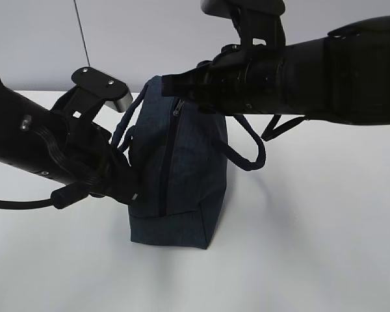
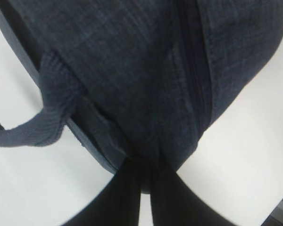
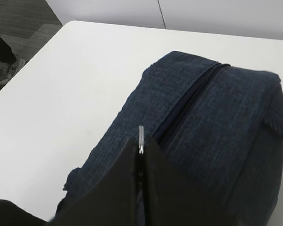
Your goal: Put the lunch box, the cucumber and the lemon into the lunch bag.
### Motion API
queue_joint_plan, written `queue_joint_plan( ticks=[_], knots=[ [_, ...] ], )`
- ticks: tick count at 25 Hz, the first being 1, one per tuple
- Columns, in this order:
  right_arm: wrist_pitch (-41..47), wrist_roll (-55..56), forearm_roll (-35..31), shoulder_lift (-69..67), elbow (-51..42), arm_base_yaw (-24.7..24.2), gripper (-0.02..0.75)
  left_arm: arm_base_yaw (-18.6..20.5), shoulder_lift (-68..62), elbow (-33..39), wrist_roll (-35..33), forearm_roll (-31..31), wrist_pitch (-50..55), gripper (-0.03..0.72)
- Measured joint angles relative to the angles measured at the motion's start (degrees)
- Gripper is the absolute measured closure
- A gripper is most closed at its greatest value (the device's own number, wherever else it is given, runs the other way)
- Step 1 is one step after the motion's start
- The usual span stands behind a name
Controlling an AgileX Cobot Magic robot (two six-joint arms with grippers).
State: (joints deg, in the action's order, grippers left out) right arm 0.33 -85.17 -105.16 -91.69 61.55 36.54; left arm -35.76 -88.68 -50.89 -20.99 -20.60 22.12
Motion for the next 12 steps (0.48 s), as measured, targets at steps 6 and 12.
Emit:
queue_joint_plan(
  ticks=[6, 12],
  knots=[
    [-1.9, -2.2, -0.2, -0.2, 2.1, 0.0, 0.738, -0.1, 0.1, 0.0, 0.0, 0.0, 0.4, 0.693],
    [-2.2, -2.7, -0.4, -1.5, 3.2, -0.9, 0.738, -1.0, 0.1, 0.0, 0.0, 0.2, 0.4, 0.693]
  ],
)
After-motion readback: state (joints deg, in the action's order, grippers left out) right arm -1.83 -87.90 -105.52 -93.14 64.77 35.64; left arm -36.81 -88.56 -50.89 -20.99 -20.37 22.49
